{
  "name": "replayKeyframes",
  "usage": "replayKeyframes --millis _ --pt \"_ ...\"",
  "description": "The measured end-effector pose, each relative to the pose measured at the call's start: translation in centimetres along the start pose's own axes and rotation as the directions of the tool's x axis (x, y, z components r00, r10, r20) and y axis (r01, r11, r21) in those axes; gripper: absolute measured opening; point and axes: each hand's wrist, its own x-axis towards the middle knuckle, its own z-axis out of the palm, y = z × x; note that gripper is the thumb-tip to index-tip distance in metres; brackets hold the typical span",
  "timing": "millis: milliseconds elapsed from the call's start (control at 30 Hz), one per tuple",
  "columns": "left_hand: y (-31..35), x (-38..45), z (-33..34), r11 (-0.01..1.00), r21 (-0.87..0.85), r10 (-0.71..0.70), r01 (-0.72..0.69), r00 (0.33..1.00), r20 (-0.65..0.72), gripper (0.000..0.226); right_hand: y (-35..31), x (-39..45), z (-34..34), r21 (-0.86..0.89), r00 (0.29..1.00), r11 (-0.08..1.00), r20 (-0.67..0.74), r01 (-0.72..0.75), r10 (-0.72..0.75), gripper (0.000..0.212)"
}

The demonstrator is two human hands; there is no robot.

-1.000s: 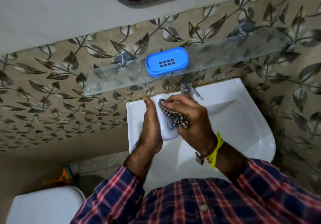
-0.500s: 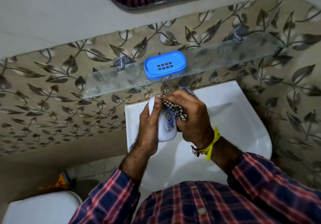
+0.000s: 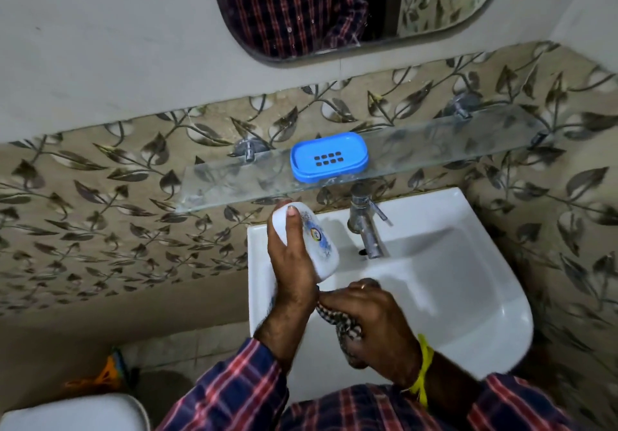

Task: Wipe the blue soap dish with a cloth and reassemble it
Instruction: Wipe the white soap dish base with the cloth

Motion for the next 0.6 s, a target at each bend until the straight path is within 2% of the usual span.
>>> replayKeyframes --millis 67,167,233,300,333,367,433,533,600 --pt "0.0 0.3 -0.4 0.994 0.067 0.089 -0.089 0.996 -0.003 0.049 0.8 0.4 -0.6 0.042 0.998 0.997 -0.015 -0.064 0.065 0.064" --pt "-0.3 1.2 -2.4 0.966 0.163 0.198 -0.200 0.980 0.030 0.050 2.7 0.6 -1.6 0.156 0.949 0.961 -0.184 -0.230 0.257 0.047" --pt "-0.7 1.0 -3.9 0.945 0.247 0.201 -0.216 0.976 0.084 0.052 4.3 0.5 -2.3 0.229 0.849 0.888 -0.276 -0.398 0.451 0.031" --pt "-1.6 0.1 -5.0 0.910 0.342 0.190 -0.235 0.969 0.159 0.055 5.4 0.3 -2.8 0.404 0.686 0.704 -0.218 -0.584 0.694 0.021" --pt "-2.2 -0.3 -5.4 0.896 0.374 0.174 -0.239 0.964 0.199 0.056 5.9 0.1 -2.8 0.531 0.605 0.584 -0.158 -0.614 0.781 0.019" --pt "-2.9 -0.7 -5.7 0.892 0.393 0.139 -0.223 0.963 0.231 0.056 6.2 -0.2 -2.8 0.656 0.534 0.458 -0.098 -0.599 0.840 0.018" --pt "-3.8 -1.4 -6.0 0.878 0.427 0.101 -0.215 0.957 0.273 0.052 6.1 -0.6 -2.8 0.820 0.449 0.262 -0.007 -0.509 0.894 0.017" --pt "-4.8 -1.9 -6.3 0.875 0.438 0.065 -0.203 0.949 0.309 0.042 6.2 -1.5 -2.7 0.869 0.397 0.130 0.082 -0.477 0.914 0.019" --pt "-5.5 -1.9 -6.6 0.909 0.402 -0.007 -0.107 0.962 0.272 0.033 6.3 -1.9 -2.5 0.863 0.384 0.097 0.117 -0.496 0.916 0.025"
